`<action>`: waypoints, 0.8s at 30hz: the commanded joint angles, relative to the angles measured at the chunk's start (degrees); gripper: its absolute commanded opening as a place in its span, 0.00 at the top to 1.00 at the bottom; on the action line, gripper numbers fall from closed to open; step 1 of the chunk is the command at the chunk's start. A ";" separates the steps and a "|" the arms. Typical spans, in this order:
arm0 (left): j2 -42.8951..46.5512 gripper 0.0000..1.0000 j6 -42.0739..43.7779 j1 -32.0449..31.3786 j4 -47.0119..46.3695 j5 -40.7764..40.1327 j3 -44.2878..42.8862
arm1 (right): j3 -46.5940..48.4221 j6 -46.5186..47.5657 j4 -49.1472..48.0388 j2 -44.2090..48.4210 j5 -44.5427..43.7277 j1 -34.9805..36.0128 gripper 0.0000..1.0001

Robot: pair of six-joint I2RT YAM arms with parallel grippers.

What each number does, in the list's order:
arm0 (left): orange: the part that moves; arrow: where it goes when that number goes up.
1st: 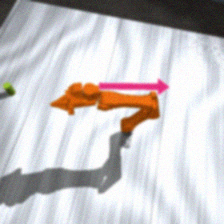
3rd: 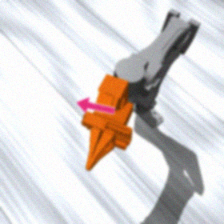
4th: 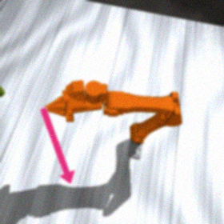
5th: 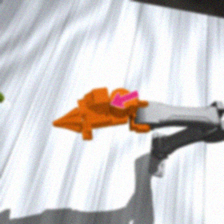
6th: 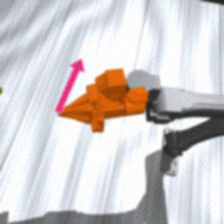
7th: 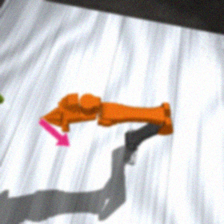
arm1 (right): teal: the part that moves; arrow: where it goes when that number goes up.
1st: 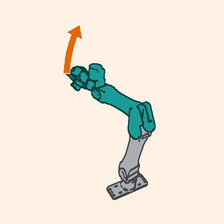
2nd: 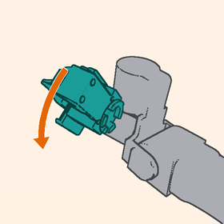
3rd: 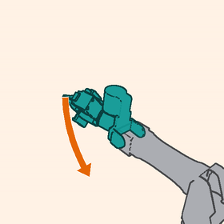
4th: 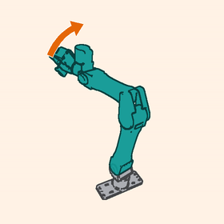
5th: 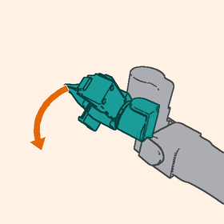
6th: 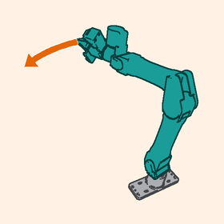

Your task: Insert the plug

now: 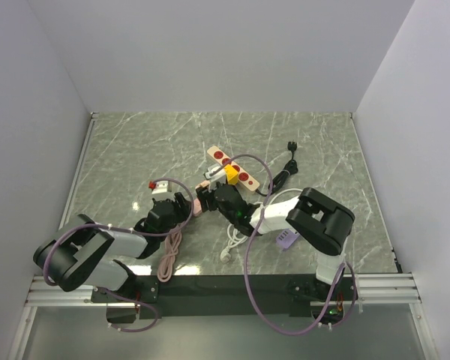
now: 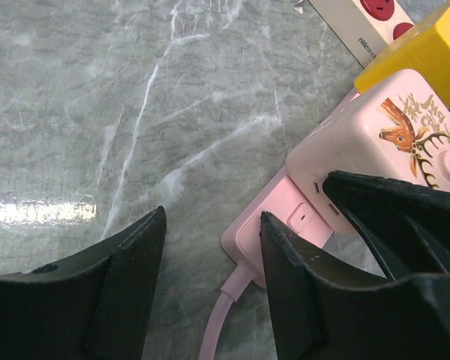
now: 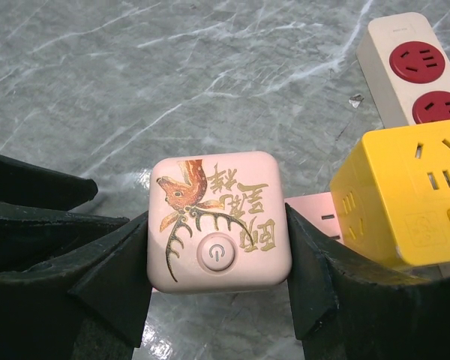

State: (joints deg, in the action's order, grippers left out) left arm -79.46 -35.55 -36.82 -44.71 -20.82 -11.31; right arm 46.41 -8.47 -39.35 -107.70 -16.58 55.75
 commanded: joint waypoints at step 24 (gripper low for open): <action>-5.71 0.42 1.89 2.01 -0.47 4.38 -4.07 | -7.57 -23.08 33.90 -16.75 11.84 15.44 1.00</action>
State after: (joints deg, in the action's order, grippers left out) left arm -84.90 -34.54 -35.16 -46.52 -17.69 -15.27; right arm 45.52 -16.19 -42.89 -110.52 -28.01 60.71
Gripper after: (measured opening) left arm 0.584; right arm 0.697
